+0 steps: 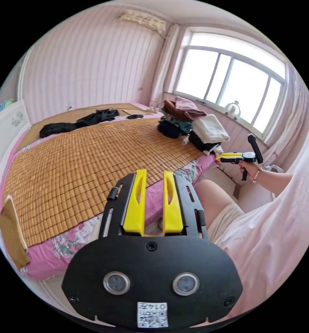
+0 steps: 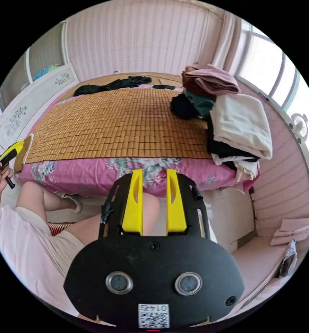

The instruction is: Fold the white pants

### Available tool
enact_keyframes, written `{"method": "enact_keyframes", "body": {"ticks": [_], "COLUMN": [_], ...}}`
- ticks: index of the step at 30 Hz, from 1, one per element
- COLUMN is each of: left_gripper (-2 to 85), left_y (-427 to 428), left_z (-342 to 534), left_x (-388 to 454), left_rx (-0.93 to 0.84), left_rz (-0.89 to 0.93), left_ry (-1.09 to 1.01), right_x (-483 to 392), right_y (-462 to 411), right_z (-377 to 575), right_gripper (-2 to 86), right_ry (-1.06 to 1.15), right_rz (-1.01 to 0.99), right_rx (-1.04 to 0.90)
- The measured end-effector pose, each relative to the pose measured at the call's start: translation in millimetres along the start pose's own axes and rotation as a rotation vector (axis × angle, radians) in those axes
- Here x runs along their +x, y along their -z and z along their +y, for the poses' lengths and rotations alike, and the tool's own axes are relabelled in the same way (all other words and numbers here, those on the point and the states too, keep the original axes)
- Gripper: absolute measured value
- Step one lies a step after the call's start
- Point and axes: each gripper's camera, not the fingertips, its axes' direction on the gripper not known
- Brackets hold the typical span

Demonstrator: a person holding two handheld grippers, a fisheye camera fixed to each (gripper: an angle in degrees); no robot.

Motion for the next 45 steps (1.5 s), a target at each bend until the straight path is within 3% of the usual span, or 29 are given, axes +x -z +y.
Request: {"method": "enact_keyframes", "body": {"ticks": [10,16,20,28,35,40,45], "left_gripper": [8.6,10.5,11.8,12.9,14.0,5.4,4.1], "left_y": [-148,-256,-348,-490,-601,-599,-515], "left_z": [-74,-143,-200,-289,-337,-352,-370], "left_x": [147,206,237,297,333,344,324], "left_rx": [-0.064,-0.119,-0.170,-0.217,-0.313,-0.367,-0.171], "left_rz": [0.159,0.266,0.334,0.393,0.527,0.424,0.518], "left_ry": [-0.168,-0.223,-0.217,-0.255,-0.026,-0.085,-0.169], "right_x": [97,144,181,284,356,376,370], "right_y": [31,4,-25,78,164,221,308], "right_z": [-15,-62,-71,-31,7,34,69], "right_gripper": [11.8,19.6,16.2,6.9,6.3,5.7,5.1], "right_ry": [0.139,0.172,0.157,0.046,-0.062,-0.114,-0.097], "right_rz": [0.184,0.287,0.349,0.117,-0.010,-0.059,-0.076], "right_rx": [0.076,0.074,-0.018,0.160,0.332,0.490,0.761]}}
